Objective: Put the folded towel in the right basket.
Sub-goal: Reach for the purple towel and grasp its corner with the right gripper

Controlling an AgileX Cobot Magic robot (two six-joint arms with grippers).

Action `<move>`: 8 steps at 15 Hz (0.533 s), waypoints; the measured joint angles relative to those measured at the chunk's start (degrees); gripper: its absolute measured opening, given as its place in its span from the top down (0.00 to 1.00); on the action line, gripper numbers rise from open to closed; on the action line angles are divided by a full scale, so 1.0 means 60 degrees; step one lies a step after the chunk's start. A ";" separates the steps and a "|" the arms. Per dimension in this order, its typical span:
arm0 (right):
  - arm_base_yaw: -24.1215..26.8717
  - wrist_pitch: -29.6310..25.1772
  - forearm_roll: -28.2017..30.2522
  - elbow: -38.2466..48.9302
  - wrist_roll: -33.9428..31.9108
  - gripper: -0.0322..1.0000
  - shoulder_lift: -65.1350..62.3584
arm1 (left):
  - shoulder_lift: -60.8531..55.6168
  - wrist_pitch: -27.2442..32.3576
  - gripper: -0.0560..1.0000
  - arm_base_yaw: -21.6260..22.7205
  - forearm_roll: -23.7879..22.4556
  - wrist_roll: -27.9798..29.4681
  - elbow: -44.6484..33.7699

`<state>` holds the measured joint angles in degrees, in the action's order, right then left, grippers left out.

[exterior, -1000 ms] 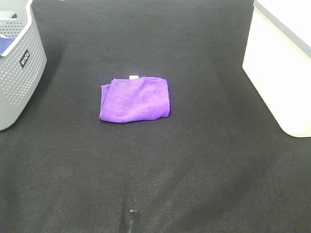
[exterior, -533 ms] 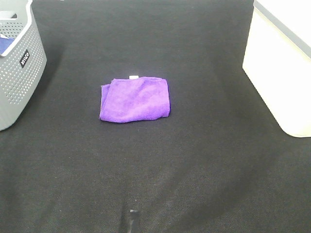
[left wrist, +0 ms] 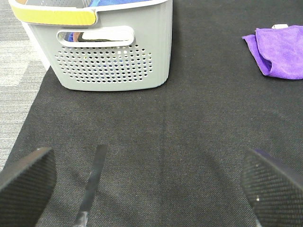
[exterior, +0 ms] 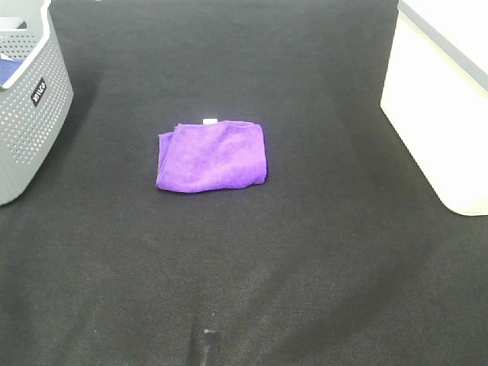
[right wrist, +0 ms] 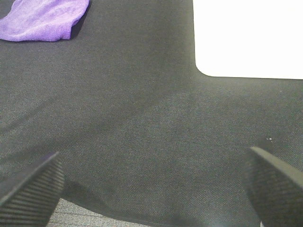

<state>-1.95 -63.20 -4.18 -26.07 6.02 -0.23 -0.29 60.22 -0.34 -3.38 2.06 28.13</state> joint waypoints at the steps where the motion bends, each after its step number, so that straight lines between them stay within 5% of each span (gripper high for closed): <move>1: 0.0000 0.0000 0.0000 0.0000 0.0000 0.03 0.0000 | 0.0000 0.0000 0.01 0.0000 0.0000 0.0000 0.0000; 8: 0.0000 0.0000 0.0000 0.0000 0.0000 0.03 0.0000 | 0.0000 0.0000 0.01 0.0000 0.0000 0.0000 0.0000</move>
<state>-1.95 -63.20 -4.18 -26.07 6.02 -0.23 -0.29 60.22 -0.34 -3.38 2.06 28.13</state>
